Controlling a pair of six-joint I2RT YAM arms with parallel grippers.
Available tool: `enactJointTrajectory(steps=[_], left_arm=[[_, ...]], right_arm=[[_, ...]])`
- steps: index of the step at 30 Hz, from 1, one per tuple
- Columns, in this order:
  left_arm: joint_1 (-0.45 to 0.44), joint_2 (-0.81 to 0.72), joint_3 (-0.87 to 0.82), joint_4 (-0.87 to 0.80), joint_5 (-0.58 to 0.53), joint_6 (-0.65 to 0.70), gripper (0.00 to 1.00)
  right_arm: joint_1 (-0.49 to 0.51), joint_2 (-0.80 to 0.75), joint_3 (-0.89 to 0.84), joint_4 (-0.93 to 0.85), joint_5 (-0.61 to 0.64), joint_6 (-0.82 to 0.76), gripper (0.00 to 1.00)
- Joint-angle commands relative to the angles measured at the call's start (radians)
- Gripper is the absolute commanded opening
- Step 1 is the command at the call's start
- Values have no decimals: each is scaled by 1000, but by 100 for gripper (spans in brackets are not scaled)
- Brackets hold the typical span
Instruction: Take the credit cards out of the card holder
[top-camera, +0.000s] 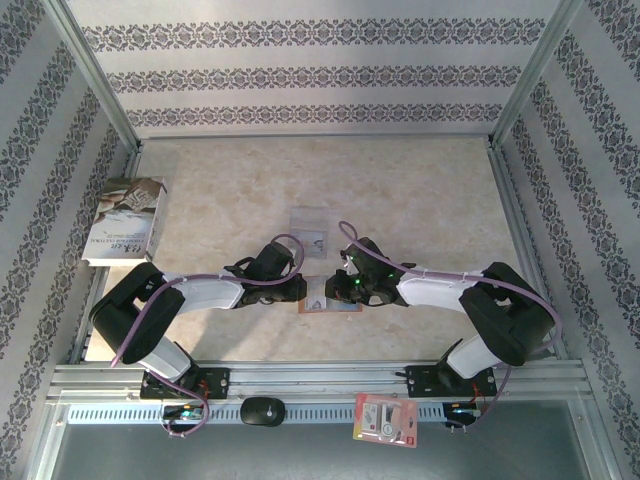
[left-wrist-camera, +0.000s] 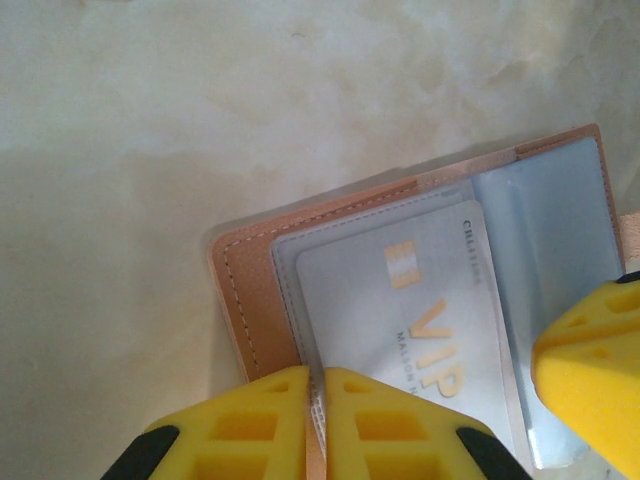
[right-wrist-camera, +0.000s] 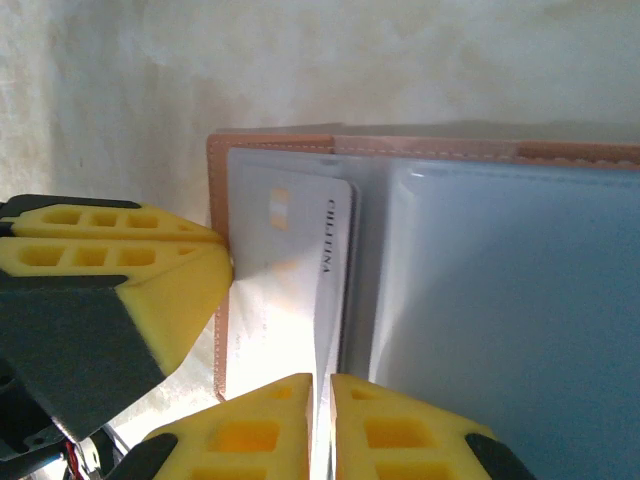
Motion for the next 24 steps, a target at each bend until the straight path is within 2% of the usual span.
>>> enactJointTrajectory(steps=[1,18,24], left_arm=[[11,15,-34,-41,-4,-2,11],[8,35,-38,-20,7,-10,11],[6,36,-41,-17,9,-15,11]], right_arm=[[-9,22,-13,-15,4,11,13],[-5,81,-9,80,-63,22,17],[-8,90,-20,112,-67,39,8]])
